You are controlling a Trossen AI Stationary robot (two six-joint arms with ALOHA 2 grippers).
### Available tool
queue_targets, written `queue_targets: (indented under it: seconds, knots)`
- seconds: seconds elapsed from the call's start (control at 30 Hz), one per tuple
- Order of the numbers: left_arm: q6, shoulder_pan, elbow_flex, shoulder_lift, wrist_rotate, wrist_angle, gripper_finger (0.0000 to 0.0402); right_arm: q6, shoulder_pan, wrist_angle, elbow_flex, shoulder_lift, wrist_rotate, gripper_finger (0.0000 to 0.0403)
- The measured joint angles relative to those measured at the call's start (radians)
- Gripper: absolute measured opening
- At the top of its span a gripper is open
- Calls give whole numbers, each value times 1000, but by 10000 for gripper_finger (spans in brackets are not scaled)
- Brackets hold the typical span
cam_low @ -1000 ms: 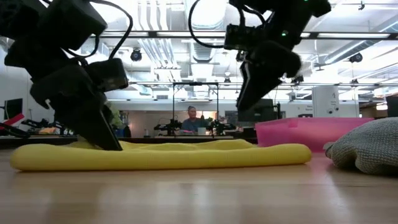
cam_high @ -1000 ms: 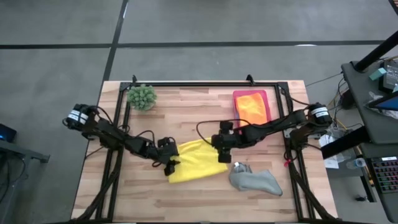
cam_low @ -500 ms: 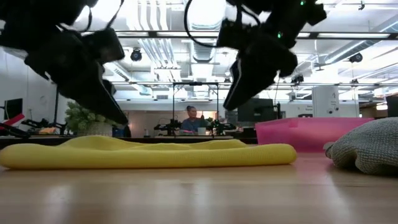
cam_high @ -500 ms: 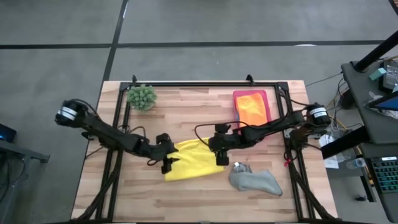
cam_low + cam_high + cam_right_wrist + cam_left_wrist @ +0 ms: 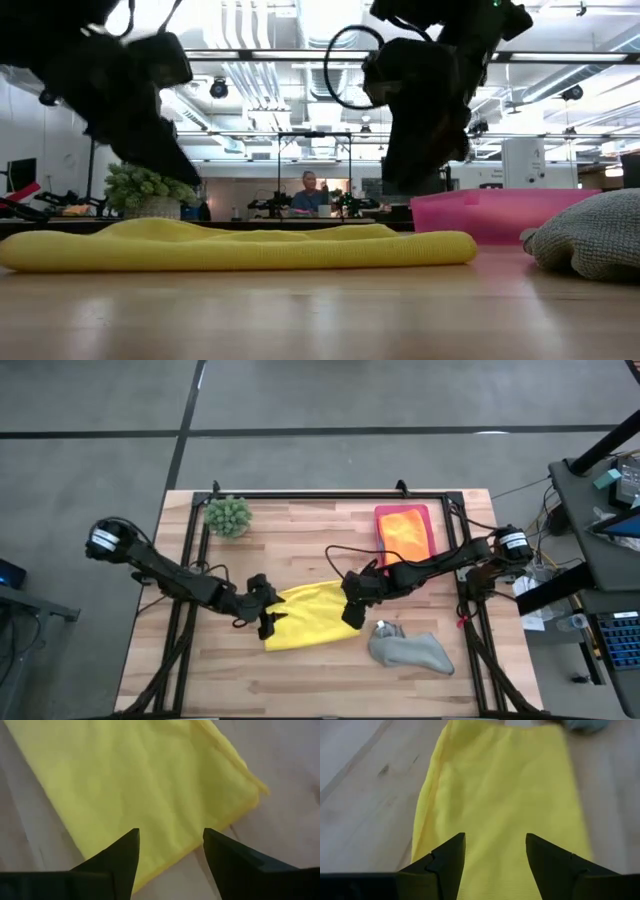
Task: Fold microfiber towels
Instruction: Fold the yellow microfiber cloth
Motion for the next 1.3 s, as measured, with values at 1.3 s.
queue_targets:
  seconds: [1.3]
  knots:
    - [-51,-23,77,320,-51,52,193,257,25,321,-180,96,22,281]
